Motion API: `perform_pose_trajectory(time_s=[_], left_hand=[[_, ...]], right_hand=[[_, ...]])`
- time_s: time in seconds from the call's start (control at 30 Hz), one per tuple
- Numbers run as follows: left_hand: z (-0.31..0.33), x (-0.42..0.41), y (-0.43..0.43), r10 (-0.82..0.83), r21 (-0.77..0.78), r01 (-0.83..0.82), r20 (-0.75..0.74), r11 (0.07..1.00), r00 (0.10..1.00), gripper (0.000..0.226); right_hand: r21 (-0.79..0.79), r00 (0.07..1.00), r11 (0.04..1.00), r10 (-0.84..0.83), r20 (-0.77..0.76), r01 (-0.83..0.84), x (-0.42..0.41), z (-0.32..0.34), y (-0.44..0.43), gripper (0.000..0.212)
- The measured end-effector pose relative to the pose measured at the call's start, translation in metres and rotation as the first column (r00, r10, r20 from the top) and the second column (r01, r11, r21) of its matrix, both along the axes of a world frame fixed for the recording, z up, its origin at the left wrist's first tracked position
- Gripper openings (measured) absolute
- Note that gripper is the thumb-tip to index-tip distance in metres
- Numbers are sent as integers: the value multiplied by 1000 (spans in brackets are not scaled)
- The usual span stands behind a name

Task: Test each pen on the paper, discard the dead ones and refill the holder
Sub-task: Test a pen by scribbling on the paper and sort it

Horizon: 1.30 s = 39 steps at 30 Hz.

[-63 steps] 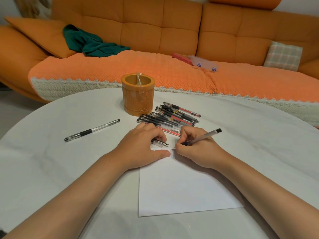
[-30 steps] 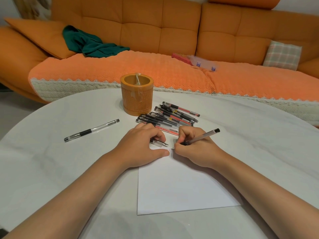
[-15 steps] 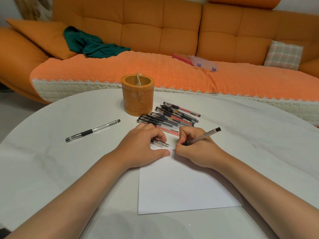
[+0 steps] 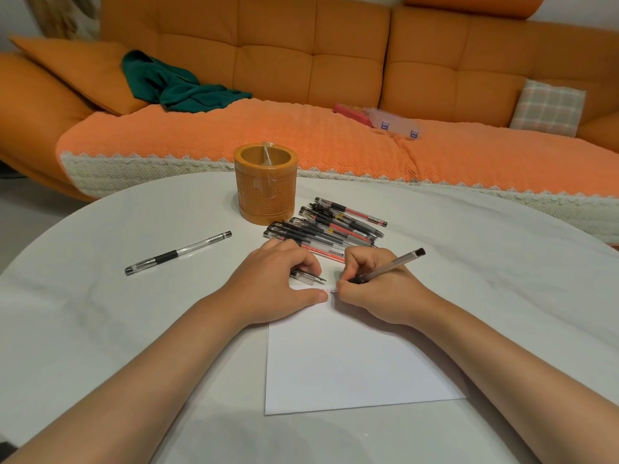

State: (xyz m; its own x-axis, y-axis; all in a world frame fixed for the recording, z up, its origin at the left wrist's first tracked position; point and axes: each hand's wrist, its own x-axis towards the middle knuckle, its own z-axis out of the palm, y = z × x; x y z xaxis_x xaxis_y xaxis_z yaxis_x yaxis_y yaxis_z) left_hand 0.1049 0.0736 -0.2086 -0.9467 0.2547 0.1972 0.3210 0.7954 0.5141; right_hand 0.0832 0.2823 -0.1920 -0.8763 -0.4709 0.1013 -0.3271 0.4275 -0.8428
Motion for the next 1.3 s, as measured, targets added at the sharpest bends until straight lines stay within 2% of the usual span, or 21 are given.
perform_pose_trajectory(time_s=[0.23, 0.3, 0.37, 0.43, 0.57, 0.63, 0.73, 0.8, 0.87, 0.93, 1.0, 1.07, 1.17, 1.23, 1.3], left_hand=[[2, 1, 0, -1, 1, 1, 7, 1000, 1000, 30], [1, 1, 0, 1, 3, -1, 1, 1000, 1000, 31], [1, 1, 0, 6, 9, -6, 5, 1000, 1000, 31], [2, 0, 0, 10, 7, -10, 11, 1000, 1000, 30], [5, -1, -1, -3, -16, 3, 35, 1000, 999, 30], [6, -1, -2, -9, 15, 8, 41, 1000, 999, 29], [11, -2, -6, 4, 78, -8, 58, 997, 998, 17], [13, -3, -11, 1, 59, -5, 65, 998, 998, 17], [14, -3, -13, -7, 13, 6, 66, 1000, 998, 22], [15, -1, -12, 6, 12, -7, 58, 1000, 998, 16], [16, 0, -10, 29, 26, -30, 31, 999, 999, 11], [17, 1, -8, 59, 27, -59, 7, 998, 998, 10], [21, 2, -8, 97, 61, -96, -13, 993, 995, 15], [24, 4, -7, 99, 83, -96, -26, 992, 995, 16], [26, 5, -5, 99, 99, -95, -31, 991, 995, 16]], right_hand=[[-7, 1000, 1000, -26, 2, 26, -3, -2, 1, 22], [-144, 993, 987, -62, 100, 76, -4, -2, 3, 20], [-366, 965, 917, -66, 252, 159, -7, -2, 6, 24], [-483, 941, 848, -52, 335, 219, -9, -1, 8, 24], [-480, 938, 849, -51, 342, 221, -11, 2, 9, 14], [-466, 945, 858, -63, 322, 216, -13, 5, 9, 18], [-485, 956, 860, -10, 294, 159, -15, 11, 12, 31], [-495, 960, 862, 38, 279, 109, -15, 17, 15, 34], [-521, 925, 842, 78, 371, 138, -13, 26, 18, 38], [-556, 882, 811, 117, 457, 181, -12, 31, 19, 41], [-520, 898, 840, 97, 430, 158, -12, 33, 20, 36], [-400, 949, 911, 31, 315, 103, -13, 32, 21, 23], [-66, 997, 995, -73, 13, 74, -15, 32, 21, 27], [166, 984, 981, -72, -162, 99, -14, 34, 20, 24], [286, 969, 951, -46, -244, 117, -10, 36, 19, 21]])
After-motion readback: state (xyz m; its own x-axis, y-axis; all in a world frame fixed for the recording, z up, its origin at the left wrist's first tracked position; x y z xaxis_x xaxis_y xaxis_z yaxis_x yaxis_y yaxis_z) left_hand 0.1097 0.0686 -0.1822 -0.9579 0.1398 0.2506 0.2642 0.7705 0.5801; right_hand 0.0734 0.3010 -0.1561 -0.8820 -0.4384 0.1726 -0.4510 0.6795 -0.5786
